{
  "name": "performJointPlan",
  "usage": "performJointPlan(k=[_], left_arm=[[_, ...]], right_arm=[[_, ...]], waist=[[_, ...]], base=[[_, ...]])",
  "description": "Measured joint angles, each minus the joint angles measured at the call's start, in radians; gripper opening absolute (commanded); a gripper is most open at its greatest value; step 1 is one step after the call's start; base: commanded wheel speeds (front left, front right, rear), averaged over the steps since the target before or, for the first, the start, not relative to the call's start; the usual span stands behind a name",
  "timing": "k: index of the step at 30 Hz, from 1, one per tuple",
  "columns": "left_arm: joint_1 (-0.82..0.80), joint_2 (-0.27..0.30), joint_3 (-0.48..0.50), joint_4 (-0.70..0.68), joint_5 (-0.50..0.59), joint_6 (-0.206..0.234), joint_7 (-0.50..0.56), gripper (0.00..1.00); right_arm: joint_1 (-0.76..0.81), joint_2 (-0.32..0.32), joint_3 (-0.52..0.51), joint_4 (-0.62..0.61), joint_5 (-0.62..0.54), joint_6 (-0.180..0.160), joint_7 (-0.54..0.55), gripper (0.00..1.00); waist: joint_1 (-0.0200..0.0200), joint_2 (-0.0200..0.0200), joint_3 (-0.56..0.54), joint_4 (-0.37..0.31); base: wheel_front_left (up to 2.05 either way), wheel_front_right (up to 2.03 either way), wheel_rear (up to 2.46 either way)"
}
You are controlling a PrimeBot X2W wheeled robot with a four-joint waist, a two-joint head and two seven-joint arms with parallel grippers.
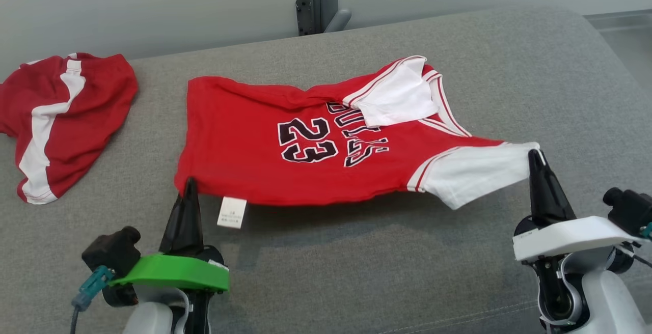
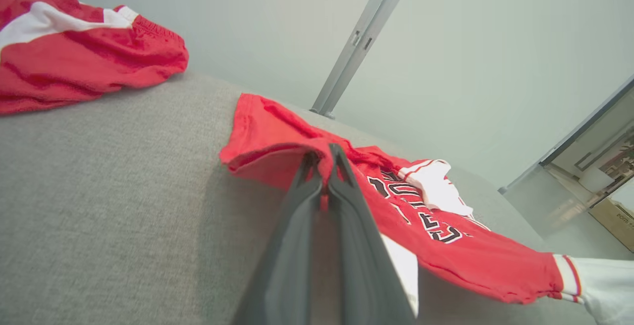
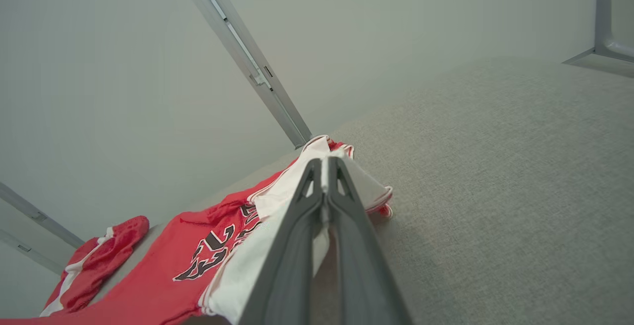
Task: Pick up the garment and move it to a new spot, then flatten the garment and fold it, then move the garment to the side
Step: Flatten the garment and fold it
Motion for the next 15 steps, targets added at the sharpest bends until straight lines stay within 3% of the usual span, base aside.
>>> performJointPlan(k=[3, 6, 15], left_arm=[[0.010, 0.001, 0.001, -0.080, 0.004, 0.004, 0.000, 0.00], [0.017, 0.012, 0.000, -0.198, 0.012, 0.016, 0.006, 0.00], [0.010, 0.052, 0.010, -0.539, 0.005, 0.056, 0.114, 0.00]], right_arm=[[-0.008, 0.000, -0.003, -0.046, 0.018, 0.000, 0.005, 0.00], [-0.024, 0.000, -0.004, -0.128, 0.113, 0.000, 0.012, 0.00], [-0.058, 0.000, -0.019, -0.380, 0.210, -0.001, 0.081, 0.00]], waist=[[0.0000, 0.0000, -0.010, 0.001], [0.0000, 0.0000, -0.023, 0.001], [0.0000, 0.0000, -0.057, -0.015]], base=[[0.00, 0.00, 0.00], [0.00, 0.00, 0.00], [0.00, 0.00, 0.00]])
